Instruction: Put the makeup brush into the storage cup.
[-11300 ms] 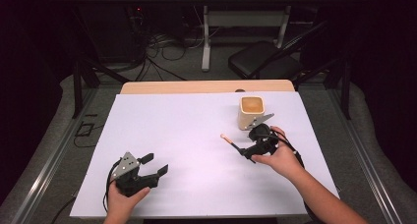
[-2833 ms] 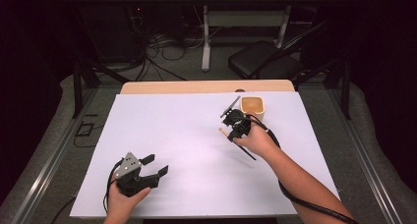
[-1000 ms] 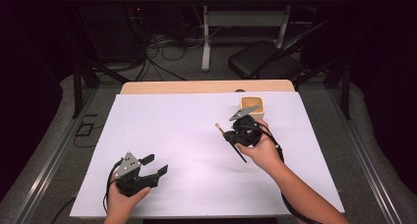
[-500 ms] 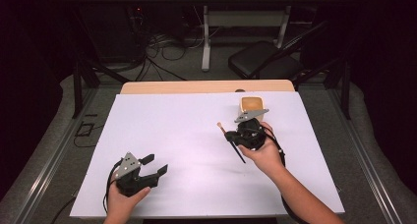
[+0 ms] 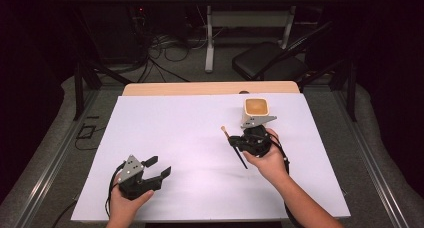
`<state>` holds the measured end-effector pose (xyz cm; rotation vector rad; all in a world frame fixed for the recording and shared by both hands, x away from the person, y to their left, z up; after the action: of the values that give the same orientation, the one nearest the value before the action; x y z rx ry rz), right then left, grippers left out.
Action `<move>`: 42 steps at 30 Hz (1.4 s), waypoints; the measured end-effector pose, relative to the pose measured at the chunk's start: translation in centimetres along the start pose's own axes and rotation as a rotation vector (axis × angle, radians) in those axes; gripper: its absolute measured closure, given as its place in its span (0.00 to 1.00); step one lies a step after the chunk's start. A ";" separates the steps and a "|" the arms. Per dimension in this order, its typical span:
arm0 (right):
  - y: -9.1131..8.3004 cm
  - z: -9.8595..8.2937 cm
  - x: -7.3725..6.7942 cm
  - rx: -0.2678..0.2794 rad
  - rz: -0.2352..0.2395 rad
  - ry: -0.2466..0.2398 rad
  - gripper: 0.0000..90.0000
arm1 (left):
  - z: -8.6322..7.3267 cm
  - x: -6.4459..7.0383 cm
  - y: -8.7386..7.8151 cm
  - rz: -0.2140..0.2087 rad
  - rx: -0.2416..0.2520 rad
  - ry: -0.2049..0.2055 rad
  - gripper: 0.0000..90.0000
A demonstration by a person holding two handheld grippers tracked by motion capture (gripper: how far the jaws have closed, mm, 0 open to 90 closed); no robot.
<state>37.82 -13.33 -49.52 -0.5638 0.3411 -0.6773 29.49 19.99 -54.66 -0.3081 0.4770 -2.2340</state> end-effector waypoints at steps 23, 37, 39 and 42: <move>-1.0 0.8 -1.0 0.127 0.023 0.016 0.93 | 2.9 0.9 0.8 -0.035 0.028 -0.015 0.41; -0.9 1.3 -1.9 0.185 0.055 0.030 0.93 | 5.4 3.3 2.5 -0.117 0.038 -0.010 0.43; -0.9 1.2 -2.0 0.188 0.060 0.032 0.93 | 5.6 3.5 2.7 -0.128 0.041 -0.016 0.43; -0.9 1.1 -2.1 0.197 0.067 0.043 0.93 | 6.0 3.9 3.0 -0.149 0.053 -0.034 0.44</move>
<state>36.40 -12.10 -47.86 -0.3491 0.3277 -0.6509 31.25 13.79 -50.37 -0.3635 0.3869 -2.3781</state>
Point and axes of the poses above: each handheld gripper's, and its own axes: y roughly forward along the jaws, z roughly out of its top, x roughly to its right, the point moved 3 cm from there along y, roughly forward along the jaws
